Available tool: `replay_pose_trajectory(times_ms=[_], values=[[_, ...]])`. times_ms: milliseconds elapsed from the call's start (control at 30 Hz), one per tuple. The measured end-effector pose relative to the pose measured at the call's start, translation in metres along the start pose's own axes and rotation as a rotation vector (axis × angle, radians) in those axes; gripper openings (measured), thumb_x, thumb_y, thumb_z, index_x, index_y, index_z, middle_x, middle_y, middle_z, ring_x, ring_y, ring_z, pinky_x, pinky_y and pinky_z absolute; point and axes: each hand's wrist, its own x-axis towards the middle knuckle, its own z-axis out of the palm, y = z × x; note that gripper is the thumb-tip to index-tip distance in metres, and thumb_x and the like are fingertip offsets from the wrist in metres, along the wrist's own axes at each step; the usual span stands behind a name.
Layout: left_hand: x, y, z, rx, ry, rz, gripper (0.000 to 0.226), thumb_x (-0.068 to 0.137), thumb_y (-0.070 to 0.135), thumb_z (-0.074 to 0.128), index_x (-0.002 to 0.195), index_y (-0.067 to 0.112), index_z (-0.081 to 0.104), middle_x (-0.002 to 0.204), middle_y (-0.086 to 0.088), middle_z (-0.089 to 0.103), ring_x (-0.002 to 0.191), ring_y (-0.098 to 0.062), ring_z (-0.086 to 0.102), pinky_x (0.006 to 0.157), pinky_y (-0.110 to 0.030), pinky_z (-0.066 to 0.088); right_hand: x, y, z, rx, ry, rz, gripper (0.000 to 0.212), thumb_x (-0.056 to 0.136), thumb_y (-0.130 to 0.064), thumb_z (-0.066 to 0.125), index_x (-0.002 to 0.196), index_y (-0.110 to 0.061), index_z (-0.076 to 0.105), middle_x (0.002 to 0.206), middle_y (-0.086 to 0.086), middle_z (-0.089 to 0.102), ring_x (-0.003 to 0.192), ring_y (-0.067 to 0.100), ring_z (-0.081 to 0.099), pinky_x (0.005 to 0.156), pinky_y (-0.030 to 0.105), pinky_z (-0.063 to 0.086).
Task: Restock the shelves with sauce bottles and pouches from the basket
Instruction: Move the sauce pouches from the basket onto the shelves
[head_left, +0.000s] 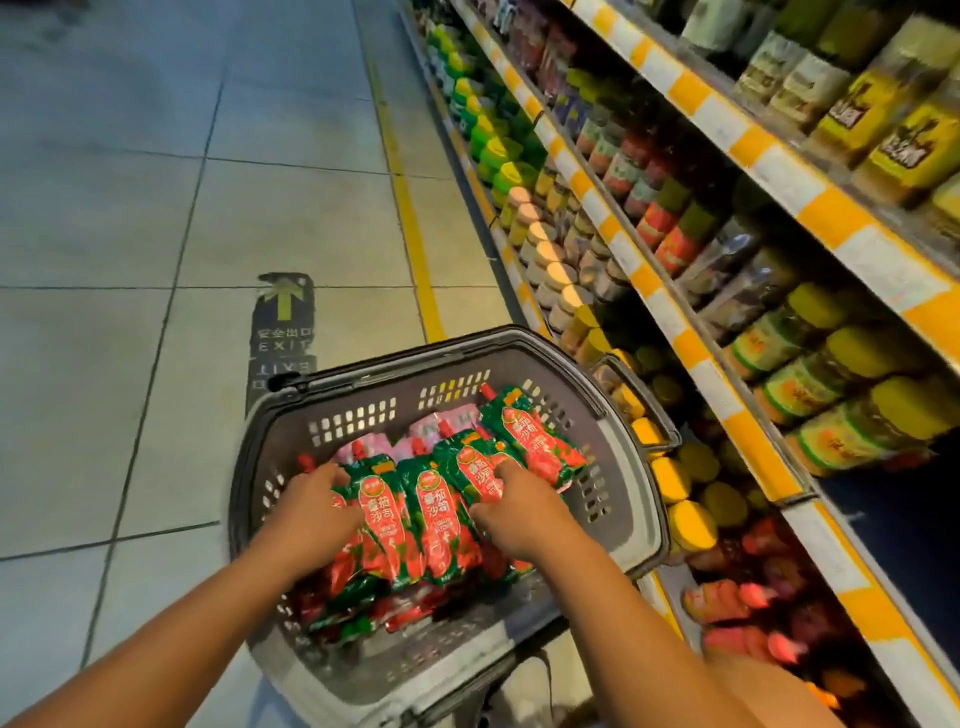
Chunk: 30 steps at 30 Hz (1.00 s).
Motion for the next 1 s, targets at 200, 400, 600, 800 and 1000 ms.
replay_pose_trajectory(times_ms=[200,400,600,800,1000], values=[[-0.023,0.005,0.012,0.155,0.029,-0.012,0.059,0.090,0.032,0.071,0.142,0.025,0.044,0.144,-0.011,0.042,0.107,-0.028,0.064,0.092,-0.039,0.054,0.032,0.022,0.027,-0.112,0.025,0.097,0.053,0.098,-0.031,0.058,0.146,-0.015,0.046,0.135,0.012,0.061,0.120,0.036,0.060,0.095,0.041,0.050],[-0.029,-0.011,0.022,0.093,-0.049,-0.095,0.079,0.091,0.037,0.073,0.152,0.033,0.022,0.140,-0.010,0.043,0.109,-0.028,0.063,0.093,-0.045,0.057,0.040,0.041,0.042,-0.125,0.083,0.127,0.050,0.097,-0.028,0.062,0.143,-0.014,0.045,0.137,0.014,0.054,0.124,0.037,0.056,0.099,0.043,0.048],[-0.017,-0.011,0.025,-0.012,-0.048,-0.161,0.094,0.095,0.026,0.067,0.158,0.042,0.000,0.124,-0.009,0.060,0.101,-0.027,0.067,0.092,-0.048,0.058,0.049,0.051,0.040,-0.105,0.103,0.169,0.067,0.095,-0.021,0.068,0.153,-0.015,0.035,0.153,0.016,0.034,0.132,0.042,0.049,0.110,0.050,0.045],[-0.015,-0.008,0.033,0.085,0.029,-0.199,0.105,0.091,0.027,0.076,0.159,0.047,-0.002,0.126,-0.010,0.054,0.104,-0.028,0.065,0.090,-0.049,0.059,0.054,0.052,0.039,-0.048,0.105,0.187,0.071,0.088,-0.025,0.078,0.147,-0.015,0.040,0.149,0.012,0.037,0.127,0.043,0.051,0.106,0.051,0.047],[-0.016,0.000,0.035,0.120,0.185,-0.115,0.120,0.082,0.023,0.086,0.163,0.042,-0.001,0.124,-0.005,0.050,0.101,-0.018,0.060,0.084,-0.041,0.059,0.052,0.053,0.042,-0.078,0.077,0.232,0.067,0.085,-0.027,0.077,0.141,-0.013,0.041,0.141,0.015,0.047,0.130,0.040,0.049,0.105,0.048,0.048]])
